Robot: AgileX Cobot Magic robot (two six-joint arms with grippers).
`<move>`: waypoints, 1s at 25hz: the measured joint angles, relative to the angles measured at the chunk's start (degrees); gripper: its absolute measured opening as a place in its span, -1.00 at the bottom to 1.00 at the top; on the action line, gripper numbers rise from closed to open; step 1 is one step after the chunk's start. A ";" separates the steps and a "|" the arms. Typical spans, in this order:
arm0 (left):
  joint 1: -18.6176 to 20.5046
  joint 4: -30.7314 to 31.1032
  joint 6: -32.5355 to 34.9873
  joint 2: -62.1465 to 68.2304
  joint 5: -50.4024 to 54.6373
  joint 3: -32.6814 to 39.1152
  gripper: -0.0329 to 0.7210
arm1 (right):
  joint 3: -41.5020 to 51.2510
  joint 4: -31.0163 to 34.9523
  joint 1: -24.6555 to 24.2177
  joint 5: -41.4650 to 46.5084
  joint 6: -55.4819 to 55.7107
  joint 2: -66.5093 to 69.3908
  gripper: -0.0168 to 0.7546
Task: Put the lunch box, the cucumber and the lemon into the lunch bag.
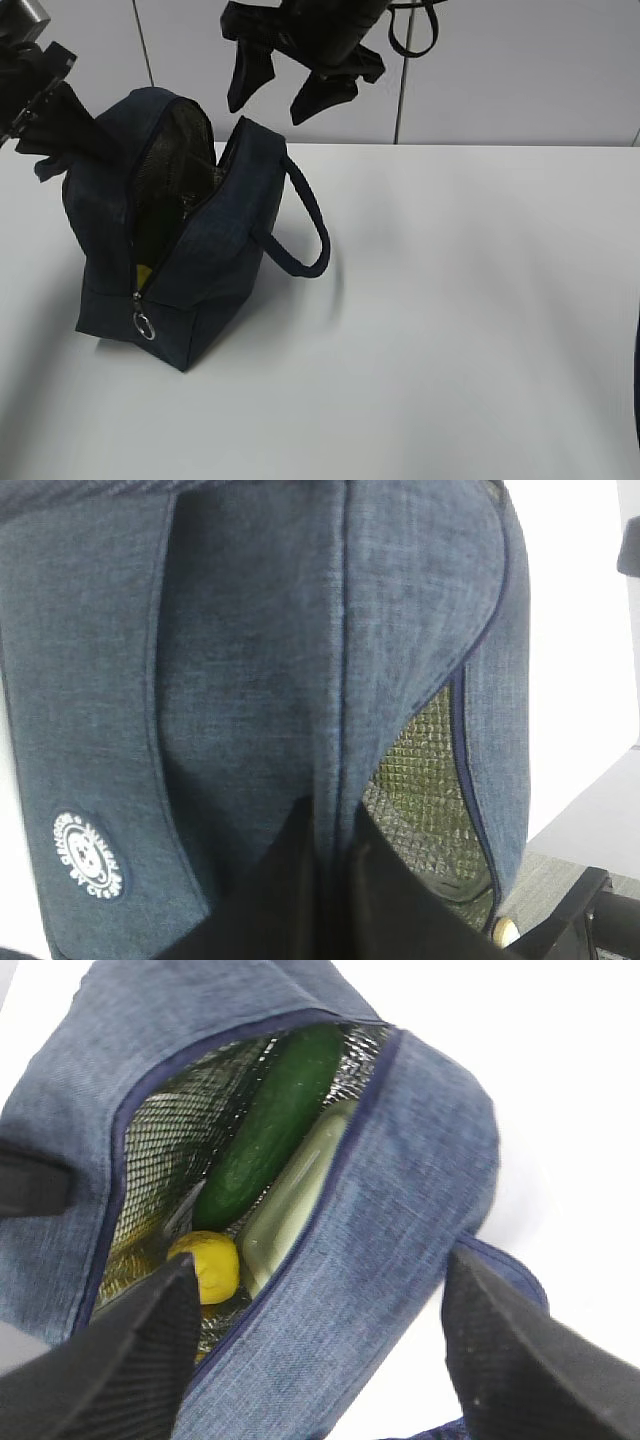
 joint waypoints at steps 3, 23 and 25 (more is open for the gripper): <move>0.00 0.00 0.00 0.00 0.00 0.00 -0.94 | 0.00 -3.32 0.40 0.35 4.87 0.00 0.49; 0.00 0.08 0.00 0.00 0.00 0.00 -0.94 | 8.19 -2.60 2.57 0.54 7.65 0.52 0.49; 0.00 0.08 0.00 0.00 0.00 0.00 -0.94 | 8.31 -2.60 2.57 0.44 7.65 1.17 0.49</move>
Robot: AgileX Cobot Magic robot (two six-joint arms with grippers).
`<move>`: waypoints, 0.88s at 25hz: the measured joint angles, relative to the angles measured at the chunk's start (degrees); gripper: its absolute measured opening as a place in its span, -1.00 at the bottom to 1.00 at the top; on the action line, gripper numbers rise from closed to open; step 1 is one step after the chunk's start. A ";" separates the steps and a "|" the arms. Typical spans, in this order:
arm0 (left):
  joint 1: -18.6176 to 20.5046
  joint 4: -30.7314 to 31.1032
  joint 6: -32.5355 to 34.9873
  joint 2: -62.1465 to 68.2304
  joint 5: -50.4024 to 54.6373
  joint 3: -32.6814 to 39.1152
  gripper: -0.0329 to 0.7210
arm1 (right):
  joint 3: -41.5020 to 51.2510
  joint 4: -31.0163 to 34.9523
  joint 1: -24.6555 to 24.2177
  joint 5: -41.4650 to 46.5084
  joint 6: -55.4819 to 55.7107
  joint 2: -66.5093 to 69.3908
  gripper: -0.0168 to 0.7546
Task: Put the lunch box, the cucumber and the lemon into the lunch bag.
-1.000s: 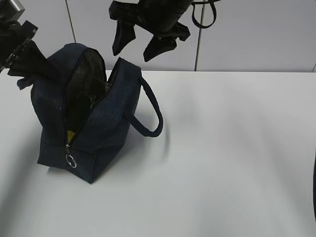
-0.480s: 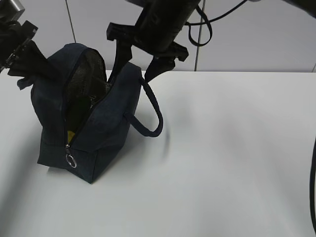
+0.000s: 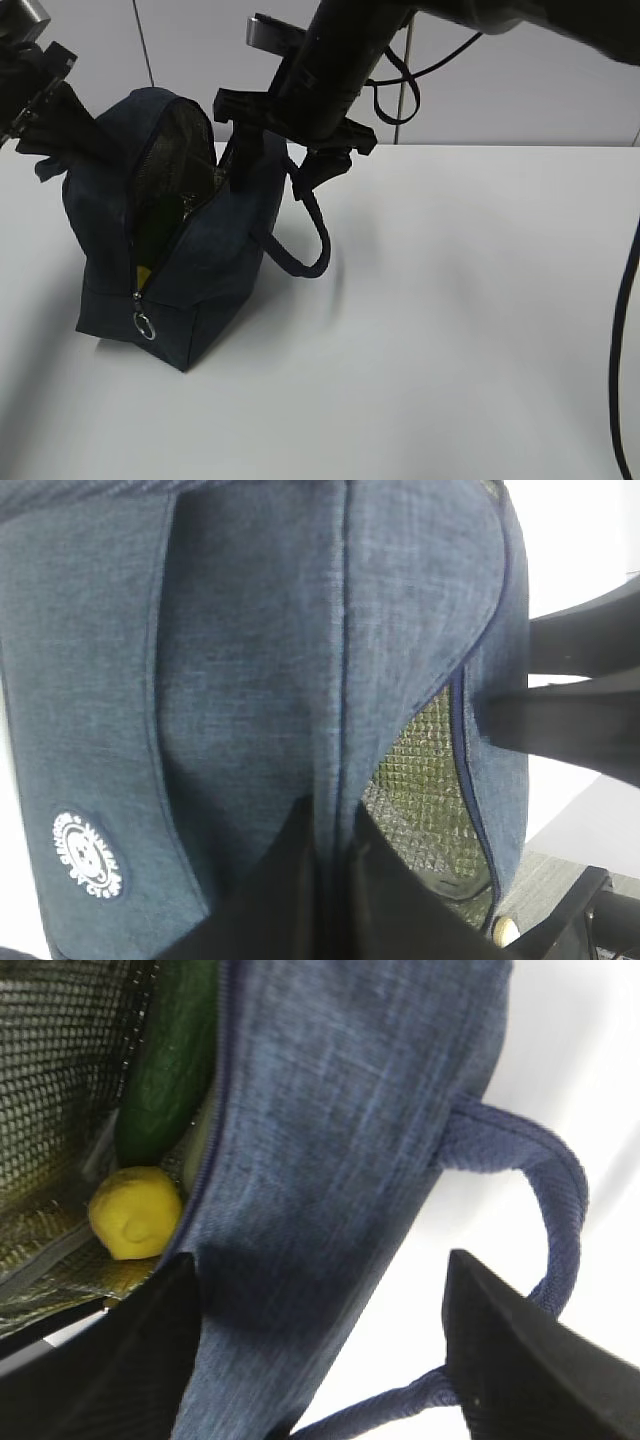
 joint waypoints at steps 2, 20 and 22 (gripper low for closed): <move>0.00 0.00 0.00 0.00 0.00 0.00 -0.94 | 0.00 0.00 0.00 0.00 0.00 0.71 0.49; -1.82 0.00 0.00 0.00 0.00 0.00 -0.94 | 0.24 -2.29 0.02 -0.10 0.00 1.82 -0.29; -2.69 0.00 0.00 0.00 -0.27 0.00 -0.94 | 0.24 -3.57 0.02 -0.10 -0.45 2.09 -0.58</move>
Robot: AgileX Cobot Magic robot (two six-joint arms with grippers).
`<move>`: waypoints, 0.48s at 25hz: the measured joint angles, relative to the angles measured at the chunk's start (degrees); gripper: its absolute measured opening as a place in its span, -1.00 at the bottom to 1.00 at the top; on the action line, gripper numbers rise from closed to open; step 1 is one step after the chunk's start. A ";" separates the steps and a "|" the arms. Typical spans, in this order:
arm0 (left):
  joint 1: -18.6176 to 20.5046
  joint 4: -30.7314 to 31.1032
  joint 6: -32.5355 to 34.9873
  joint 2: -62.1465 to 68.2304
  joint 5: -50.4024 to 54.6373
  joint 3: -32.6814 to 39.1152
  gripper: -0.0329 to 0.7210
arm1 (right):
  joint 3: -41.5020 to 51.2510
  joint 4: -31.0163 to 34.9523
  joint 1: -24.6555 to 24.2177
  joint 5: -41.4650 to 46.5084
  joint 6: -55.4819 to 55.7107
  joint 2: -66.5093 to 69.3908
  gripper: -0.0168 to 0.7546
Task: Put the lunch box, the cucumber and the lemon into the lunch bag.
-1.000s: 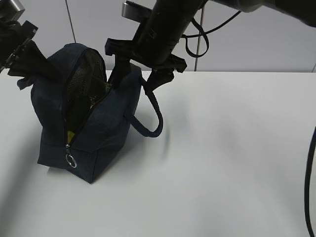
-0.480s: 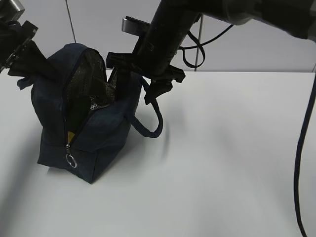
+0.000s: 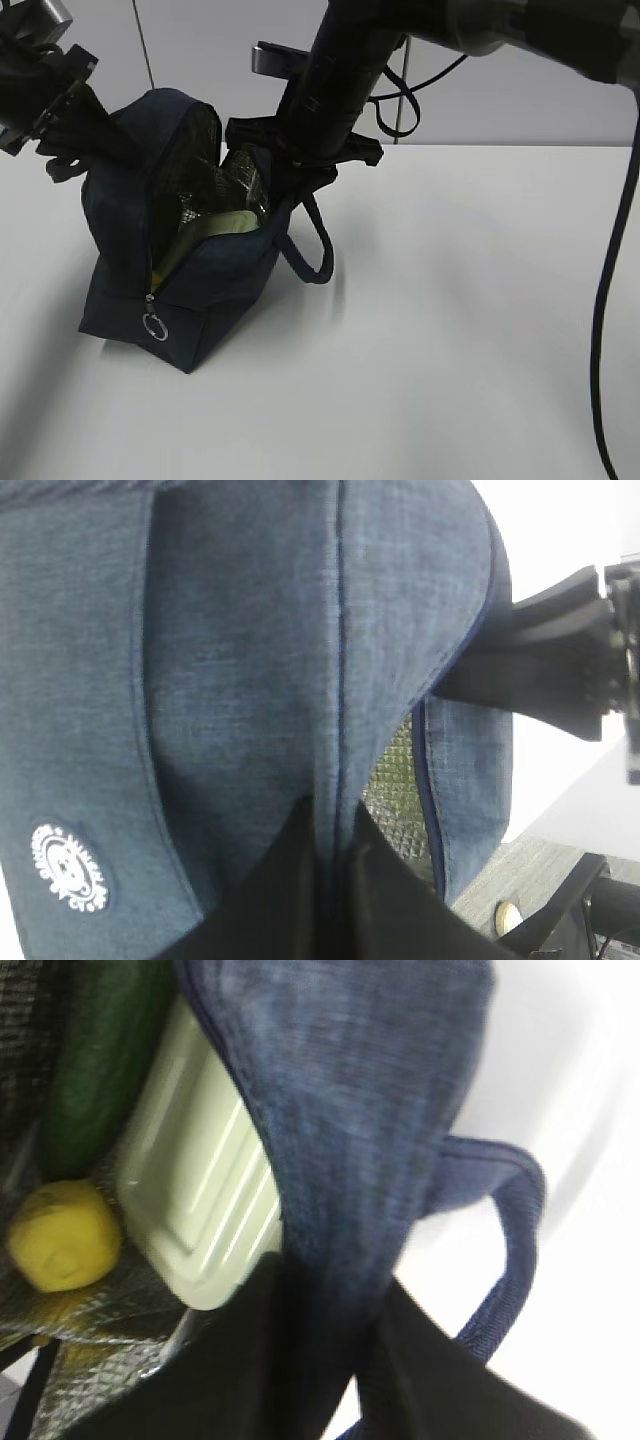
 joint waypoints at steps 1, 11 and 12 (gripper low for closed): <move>-0.51 0.00 0.00 0.00 -0.24 0.00 -0.94 | 0.00 -1.08 0.00 0.00 -0.27 0.23 -0.70; -2.70 -4.27 0.14 0.00 -4.74 0.00 -0.94 | -3.51 -8.20 -1.40 0.43 -0.85 0.45 -0.95; -2.70 -5.18 0.45 0.00 -5.19 0.00 -0.94 | -4.36 -8.47 -1.81 0.43 -0.85 0.45 -0.95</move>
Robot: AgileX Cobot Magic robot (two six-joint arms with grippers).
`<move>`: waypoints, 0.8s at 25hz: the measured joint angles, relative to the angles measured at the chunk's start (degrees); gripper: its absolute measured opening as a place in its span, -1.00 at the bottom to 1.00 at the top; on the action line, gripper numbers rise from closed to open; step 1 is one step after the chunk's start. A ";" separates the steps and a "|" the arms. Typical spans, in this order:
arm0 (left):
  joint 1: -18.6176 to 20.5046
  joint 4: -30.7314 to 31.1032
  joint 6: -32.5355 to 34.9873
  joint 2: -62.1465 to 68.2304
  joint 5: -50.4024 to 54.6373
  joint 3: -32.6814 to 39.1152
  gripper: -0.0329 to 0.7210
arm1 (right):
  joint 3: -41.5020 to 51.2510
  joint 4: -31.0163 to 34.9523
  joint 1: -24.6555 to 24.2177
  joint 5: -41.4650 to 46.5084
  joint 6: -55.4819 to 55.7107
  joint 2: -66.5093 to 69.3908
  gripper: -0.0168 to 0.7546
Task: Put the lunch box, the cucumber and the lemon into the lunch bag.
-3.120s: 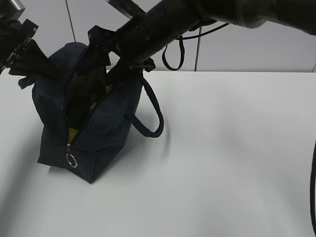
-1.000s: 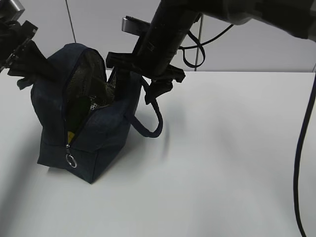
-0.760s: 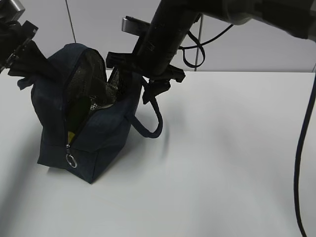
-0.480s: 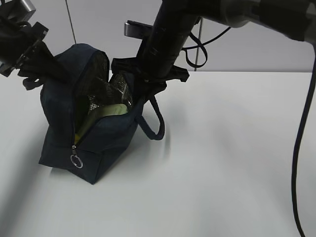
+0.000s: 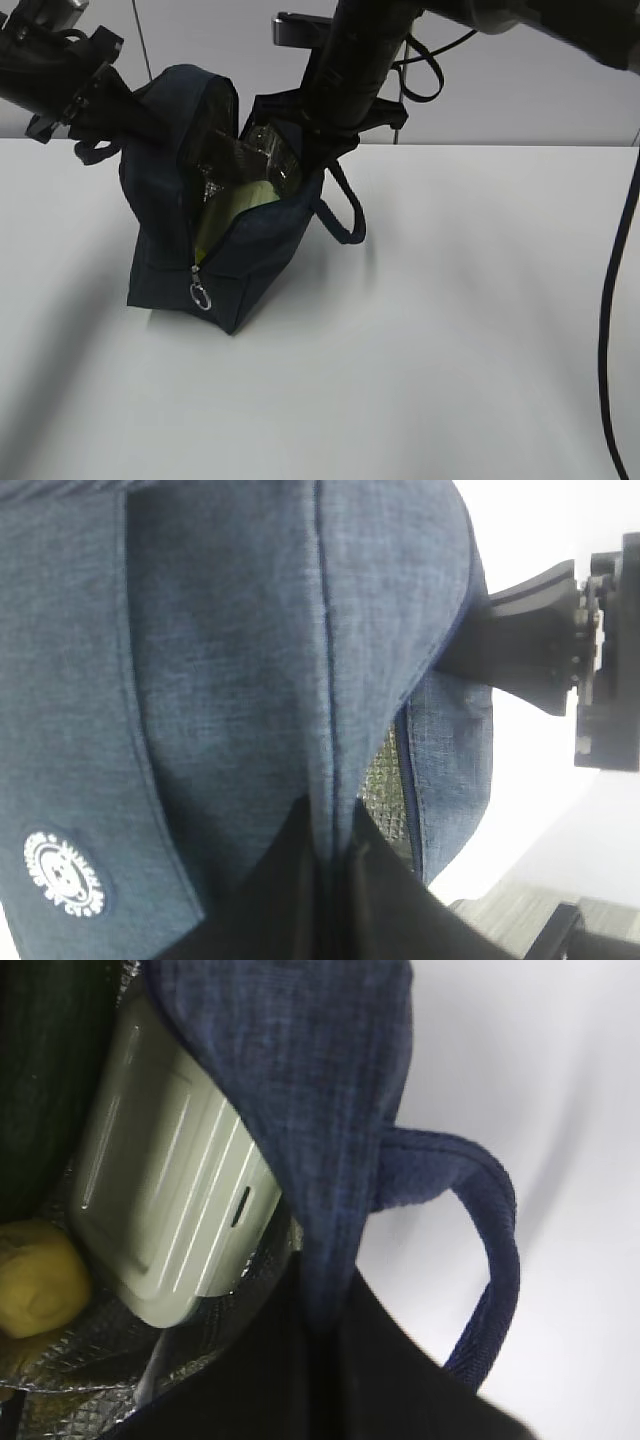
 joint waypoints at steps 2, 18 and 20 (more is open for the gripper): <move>0.00 -3.18 1.07 0.24 -0.92 0.00 -0.94 | -1.15 -0.59 -0.70 0.00 0.00 0.00 -0.95; -5.33 -16.17 4.86 11.21 -3.23 -6.06 -0.94 | -1.99 -5.81 -2.31 0.74 -1.07 0.00 -0.95; -5.48 -16.71 4.23 11.21 -2.82 -6.40 -0.94 | -2.35 -5.68 -2.31 0.74 -1.07 0.00 -0.95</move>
